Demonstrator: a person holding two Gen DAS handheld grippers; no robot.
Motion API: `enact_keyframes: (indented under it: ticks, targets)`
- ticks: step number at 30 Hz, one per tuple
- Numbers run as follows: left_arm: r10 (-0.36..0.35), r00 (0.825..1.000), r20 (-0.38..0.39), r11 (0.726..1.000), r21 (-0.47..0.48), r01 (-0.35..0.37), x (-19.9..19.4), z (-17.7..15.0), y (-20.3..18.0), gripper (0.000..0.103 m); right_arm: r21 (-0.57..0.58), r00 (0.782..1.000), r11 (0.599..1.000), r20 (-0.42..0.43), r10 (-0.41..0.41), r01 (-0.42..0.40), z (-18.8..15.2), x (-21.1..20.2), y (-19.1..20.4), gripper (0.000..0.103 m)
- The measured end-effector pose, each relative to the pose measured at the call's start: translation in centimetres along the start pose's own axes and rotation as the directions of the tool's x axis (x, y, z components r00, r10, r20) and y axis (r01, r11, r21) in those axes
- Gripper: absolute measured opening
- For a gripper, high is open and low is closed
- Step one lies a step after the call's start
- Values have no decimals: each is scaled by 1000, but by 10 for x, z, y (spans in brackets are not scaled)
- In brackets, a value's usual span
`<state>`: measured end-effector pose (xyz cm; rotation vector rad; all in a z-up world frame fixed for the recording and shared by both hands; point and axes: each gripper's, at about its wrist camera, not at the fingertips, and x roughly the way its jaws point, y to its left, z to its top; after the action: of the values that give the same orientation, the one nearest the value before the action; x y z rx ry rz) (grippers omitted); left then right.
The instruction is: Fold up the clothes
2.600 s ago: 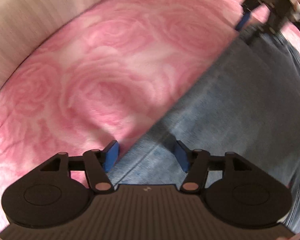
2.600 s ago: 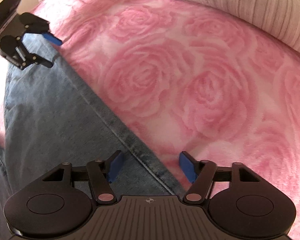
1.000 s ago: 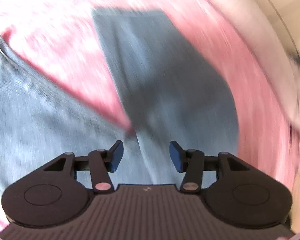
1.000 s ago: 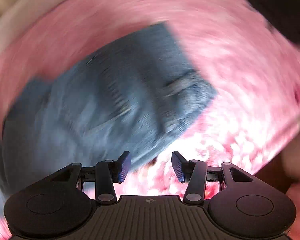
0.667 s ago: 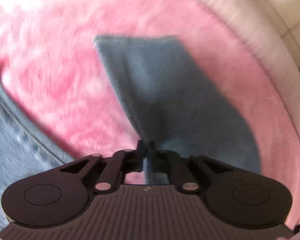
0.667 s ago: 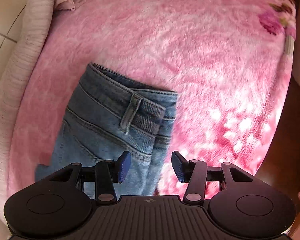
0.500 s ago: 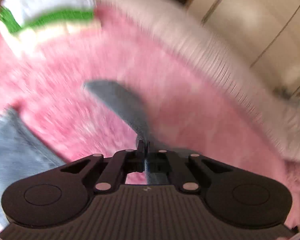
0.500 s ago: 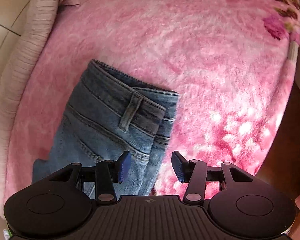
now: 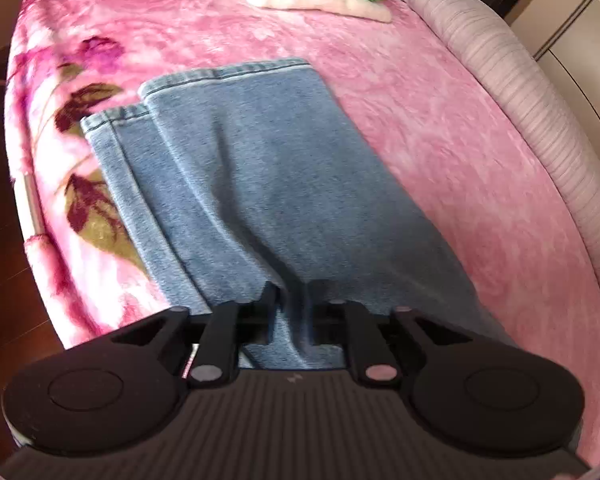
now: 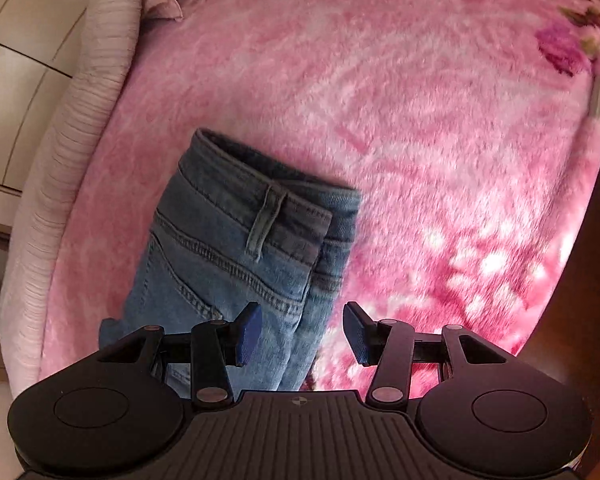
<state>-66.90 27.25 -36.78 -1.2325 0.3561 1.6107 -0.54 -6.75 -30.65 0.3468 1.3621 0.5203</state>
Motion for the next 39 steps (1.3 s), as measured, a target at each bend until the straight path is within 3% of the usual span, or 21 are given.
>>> enact_keyframes:
  ticks: [7,11,12,13,16,20,24,30,39]
  targets:
    - [-28,999,-26,999,-28,27,-7,14,-1,16,98,990,986,63,128,-134,9,5,-24,49]
    - [-21,999,-31,997,67,23,-11,13,-6,15,80,986,984,60,157,-161,15,23,-22,48]
    - [-17,1000,-26,995,93,19,-13,14,-7,6,49,988,988,58,142,-145,17,26,-18,43]
    - [-13,1000,-21,993,119,16,-16,15,-8,1,-5,992,994,58,108,-108,19,28,-12,19]
    - [-29,1000,7,983,182,28,-29,15,-10,1,-134,995,990,73,63,-53,23,19,8,13]
    - [-61,997,40,970,237,50,-45,8,-8,1,-202,985,975,117,123,-98,33,-9,24,12]
    - [-45,998,45,966,256,32,-51,-2,-3,1,-236,996,972,77,34,-15,38,3,20,12]
    - [-49,997,65,953,301,27,-62,-11,4,1,-262,994,965,92,56,-30,35,-2,23,12]
    - [9,998,59,941,338,-28,-46,-29,7,1,-256,997,965,69,-38,54,35,20,5,12]
